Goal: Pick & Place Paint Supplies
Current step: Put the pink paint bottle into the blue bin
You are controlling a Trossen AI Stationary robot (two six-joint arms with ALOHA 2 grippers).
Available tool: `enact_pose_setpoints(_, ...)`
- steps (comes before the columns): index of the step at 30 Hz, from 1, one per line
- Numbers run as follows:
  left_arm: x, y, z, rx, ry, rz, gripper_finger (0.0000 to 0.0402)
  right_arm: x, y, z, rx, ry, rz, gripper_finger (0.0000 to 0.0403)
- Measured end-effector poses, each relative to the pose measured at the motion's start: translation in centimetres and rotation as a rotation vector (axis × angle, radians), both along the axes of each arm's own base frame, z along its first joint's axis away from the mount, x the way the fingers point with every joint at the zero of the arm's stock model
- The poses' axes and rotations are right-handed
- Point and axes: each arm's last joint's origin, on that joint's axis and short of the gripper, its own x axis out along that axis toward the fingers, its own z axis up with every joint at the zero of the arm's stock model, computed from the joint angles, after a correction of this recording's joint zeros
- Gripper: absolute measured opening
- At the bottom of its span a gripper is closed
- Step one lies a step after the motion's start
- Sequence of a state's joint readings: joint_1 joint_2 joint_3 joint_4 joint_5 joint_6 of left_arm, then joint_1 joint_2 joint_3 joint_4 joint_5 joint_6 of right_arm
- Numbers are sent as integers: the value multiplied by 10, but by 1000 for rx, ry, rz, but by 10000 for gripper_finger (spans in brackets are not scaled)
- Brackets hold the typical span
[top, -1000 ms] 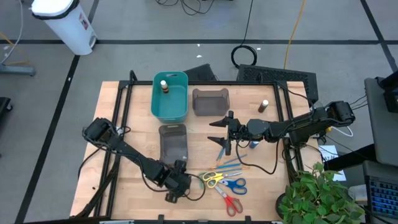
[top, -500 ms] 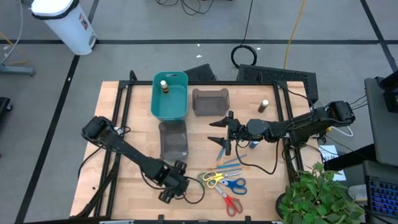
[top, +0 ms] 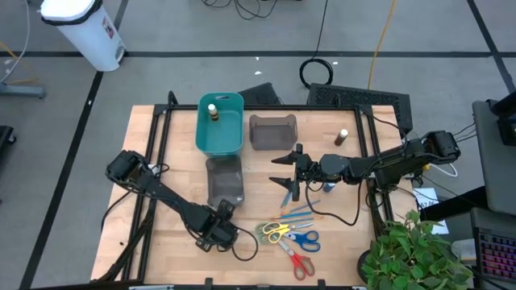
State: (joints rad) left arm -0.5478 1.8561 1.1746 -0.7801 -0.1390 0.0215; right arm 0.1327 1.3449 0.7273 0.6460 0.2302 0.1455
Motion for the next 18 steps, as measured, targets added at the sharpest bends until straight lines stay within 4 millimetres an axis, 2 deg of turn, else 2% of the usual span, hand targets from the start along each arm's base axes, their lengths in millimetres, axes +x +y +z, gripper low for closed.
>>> enact_pose_setpoints(10, -2, 4, -5, -32, 31, 40, 285, 0, 0, 0, 0, 0, 0, 279)
enact_pose_setpoints(13, -2, 3, -5, -57, 43, 61, 251, 0, 0, 0, 0, 0, 0, 279)
enact_pose_setpoints(18, -1, 2, -5, -75, 24, 121, 169, 0, 0, 0, 0, 0, 0, 279)
